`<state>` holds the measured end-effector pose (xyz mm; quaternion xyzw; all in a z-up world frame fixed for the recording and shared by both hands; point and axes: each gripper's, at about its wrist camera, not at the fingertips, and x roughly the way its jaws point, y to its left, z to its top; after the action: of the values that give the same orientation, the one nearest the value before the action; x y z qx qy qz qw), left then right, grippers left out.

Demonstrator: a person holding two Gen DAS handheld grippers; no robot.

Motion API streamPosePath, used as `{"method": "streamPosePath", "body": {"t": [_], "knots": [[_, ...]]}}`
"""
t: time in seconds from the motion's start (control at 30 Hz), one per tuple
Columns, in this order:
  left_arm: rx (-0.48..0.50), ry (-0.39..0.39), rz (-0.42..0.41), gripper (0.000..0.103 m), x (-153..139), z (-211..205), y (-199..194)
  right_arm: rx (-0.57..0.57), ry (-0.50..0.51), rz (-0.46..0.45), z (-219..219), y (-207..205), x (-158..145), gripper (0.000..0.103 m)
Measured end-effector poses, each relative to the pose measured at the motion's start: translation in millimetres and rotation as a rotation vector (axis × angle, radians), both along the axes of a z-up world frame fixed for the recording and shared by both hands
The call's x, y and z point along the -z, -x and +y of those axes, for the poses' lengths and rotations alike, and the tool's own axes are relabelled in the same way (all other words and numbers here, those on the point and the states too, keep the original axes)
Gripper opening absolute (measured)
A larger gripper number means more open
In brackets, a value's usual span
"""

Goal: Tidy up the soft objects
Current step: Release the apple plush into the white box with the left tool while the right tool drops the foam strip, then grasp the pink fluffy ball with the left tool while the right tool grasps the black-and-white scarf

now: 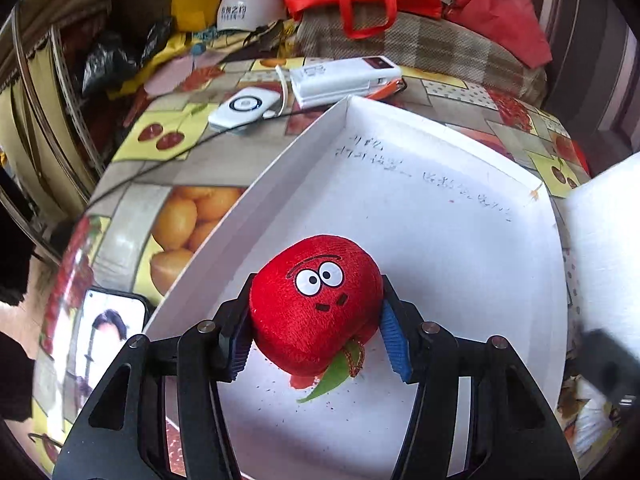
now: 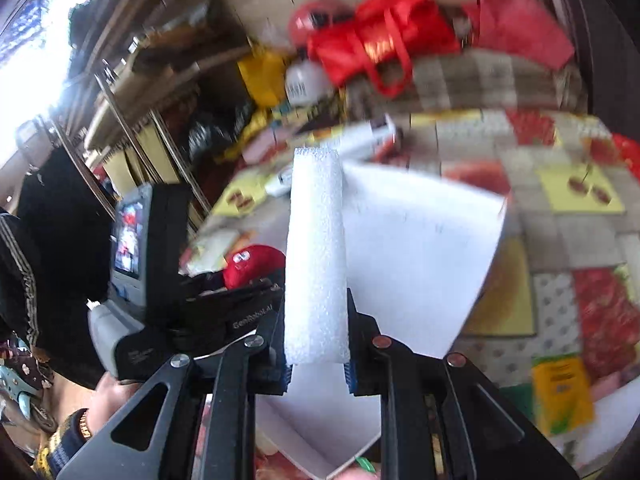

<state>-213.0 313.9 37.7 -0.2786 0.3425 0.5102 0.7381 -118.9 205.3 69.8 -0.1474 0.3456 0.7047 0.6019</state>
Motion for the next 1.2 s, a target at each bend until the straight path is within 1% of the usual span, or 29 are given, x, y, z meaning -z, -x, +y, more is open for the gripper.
{"method": "streamPosePath", "body": {"t": [0.03,0.1,0.13,0.17,0.2,0.23,0.27,0.3,0.33,0.37,0.43,0.47,0.5,0.53,0.57,0.6,0.67,0.7,0.73,0.77,0.83,0.87,0.93,0.97,1.03,1.07,1.1,1.17,1.2], "knots": [[-0.001,0.009,-0.014,0.057,1.9,1.3,0.4,0.005,0.012,-0.002,3.4,0.8,4.9,0.019],[-0.013,0.033,-0.063,0.063,4.0,3.7,2.7,0.022,0.033,0.004,9.8,-0.2,15.9,0.019],[-0.018,0.034,-0.092,0.070,3.3,4.7,4.7,0.032,0.036,0.005,9.8,-2.7,18.6,0.029],[-0.025,0.022,-0.122,0.081,1.1,4.4,7.8,0.041,0.035,0.006,10.0,-4.8,20.7,0.065],[-0.039,0.001,-0.137,0.087,-2.6,3.4,11.5,0.049,0.027,0.017,8.4,-7.3,21.3,0.086],[-0.039,-0.004,-0.155,0.100,-6.9,4.4,14.5,0.068,0.004,0.028,4.0,-11.1,18.7,0.103],[-0.039,-0.010,-0.190,0.103,-14.0,2.7,19.2,0.074,-0.019,0.035,1.1,-12.9,13.2,0.103],[-0.039,-0.024,-0.229,0.103,-25.2,-0.7,24.4,0.083,-0.077,0.041,-7.7,-17.1,1.8,0.103],[-0.037,-0.040,-0.255,0.103,-36.1,-3.0,27.6,0.087,-0.106,0.035,-10.4,-17.5,-7.3,0.103],[-0.033,-0.078,-0.296,0.103,-56.8,-11.2,34.1,0.094,-0.156,0.024,-18.8,-19.4,-22.0,0.103],[-0.026,-0.137,-0.347,0.103,-91.3,-24.5,44.4,0.095,-0.277,0.022,-40.2,-23.6,-58.8,0.103],[-0.025,-0.189,-0.367,0.103,-118.8,-36.4,50.7,0.093,-0.338,0.031,-53.1,-26.1,-79.8,0.103],[-0.028,-0.230,-0.373,0.103,-136.5,-45.1,55.0,0.096,-0.427,0.045,-73.5,-29.8,-110.1,0.103],[-0.029,-0.290,-0.377,0.103,-159.5,-56.6,60.6,0.099,-0.500,0.049,-90.9,-32.1,-134.2,0.103],[-0.034,-0.355,-0.381,0.103,-185.4,-69.6,67.8,0.108,-0.544,0.049,-100.4,-33.4,-151.7,0.103],[-0.041,-0.404,-0.399,0.103,-207.0,-80.5,77.2,0.121,-0.597,0.070,-118.2,-39.1,-180.6,0.103],[-0.023,-0.481,-0.461,0.103,-251.0,-104.7,99.5,0.110,-0.681,0.173,-147.1,-53.7,-225.5,0.103],[-0.008,-0.493,-0.476,0.103,-261.7,-110.9,106.9,0.102,-0.719,0.230,-165.8,-64.8,-249.4,0.103],[0.020,-0.498,-0.487,0.103,-271.5,-119.4,112.6,0.101,-0.741,0.267,-184.1,-75.3,-268.8,0.103],[0.055,-0.497,-0.490,0.103,-277.1,-128.9,115.9,0.105,-0.750,0.280,-197.3,-82.5,-279.0,0.103],[0.114,-0.499,-0.473,0.103,-273.8,-144.0,118.0,0.130,-0.757,0.263,-226.5,-92.8,-288.8,0.103],[0.151,-0.502,-0.441,0.103,-263.2,-154.7,112.2,0.155,-0.754,0.232,-243.5,-97.1,-286.7,0.103],[0.213,-0.482,-0.394,0.103,-238.6,-166.8,99.7,0.242,-0.738,0.130,-280.6,-103.6,-267.8,0.103],[0.255,-0.449,-0.378,0.103,-218.8,-171.9,89.2,0.266,-0.733,0.095,-290.4,-104.8,-257.4,0.103],[0.329,-0.368,-0.374,0.103,-178.4,-177.0,66.5,0.345,-0.708,-0.009,-311.6,-109.0,-221.8,0.103],[0.370,-0.324,-0.376,0.103,-152.9,-180.3,52.6,0.396,-0.671,-0.075,-318.4,-110.8,-196.0,0.103],[0.407,-0.294,-0.364,0.103,-132.4,-187.0,40.4,0.424,-0.637,-0.113,-320.5,-114.4,-180.7,0.103],[0.463,-0.233,-0.287,0.103,-88.7,-197.0,10.6,0.463,-0.531,-0.162,-317.0,-123.3,-139.2,0.103],[0.478,-0.210,-0.241,0.103,-71.5,-200.8,-4.0,0.477,-0.453,-0.168,-309.1,-131.0,-110.9,0.103]]}}
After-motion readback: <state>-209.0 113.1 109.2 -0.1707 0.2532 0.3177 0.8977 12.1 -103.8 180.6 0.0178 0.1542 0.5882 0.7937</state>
